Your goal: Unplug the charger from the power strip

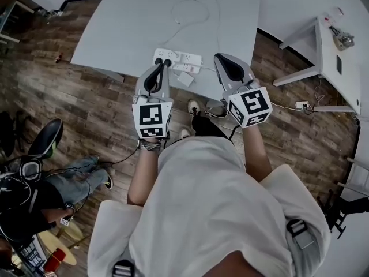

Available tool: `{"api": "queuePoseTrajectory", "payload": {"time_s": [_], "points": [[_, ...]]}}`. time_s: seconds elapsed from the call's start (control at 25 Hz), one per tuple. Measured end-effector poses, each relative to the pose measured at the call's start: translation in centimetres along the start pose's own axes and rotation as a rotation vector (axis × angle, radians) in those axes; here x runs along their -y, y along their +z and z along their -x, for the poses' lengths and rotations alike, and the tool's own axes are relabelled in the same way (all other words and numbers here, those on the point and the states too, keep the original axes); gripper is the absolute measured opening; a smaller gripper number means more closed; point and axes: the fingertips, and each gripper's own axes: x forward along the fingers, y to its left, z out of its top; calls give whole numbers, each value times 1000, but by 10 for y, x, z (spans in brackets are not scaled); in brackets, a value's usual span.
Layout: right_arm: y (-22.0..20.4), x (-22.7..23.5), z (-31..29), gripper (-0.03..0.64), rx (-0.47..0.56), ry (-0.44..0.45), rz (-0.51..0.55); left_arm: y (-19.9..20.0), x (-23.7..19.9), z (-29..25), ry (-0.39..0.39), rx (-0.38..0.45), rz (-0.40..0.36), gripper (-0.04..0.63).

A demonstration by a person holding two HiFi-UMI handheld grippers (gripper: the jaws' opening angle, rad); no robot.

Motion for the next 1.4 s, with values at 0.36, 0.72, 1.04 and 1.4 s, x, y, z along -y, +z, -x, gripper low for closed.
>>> {"api": "queuePoseTrajectory", "payload": {"time_s": [0.36,0.72,1.04,1.4], "points": [[-30,28,-52,2,-61,57,-6,-21,-11,-53,8,-69,27,8],[-81,51,-90,2,-149,66,-34,-65,-3,-94,-26,-187,66,48],[-131,50,-110,2,-254,122,-25,-106,-4,-115,-25,-296,113,87],[-179,47,-134,2,-347,190,-27,-143,-8,-141,-30,-385,140,130]]}}
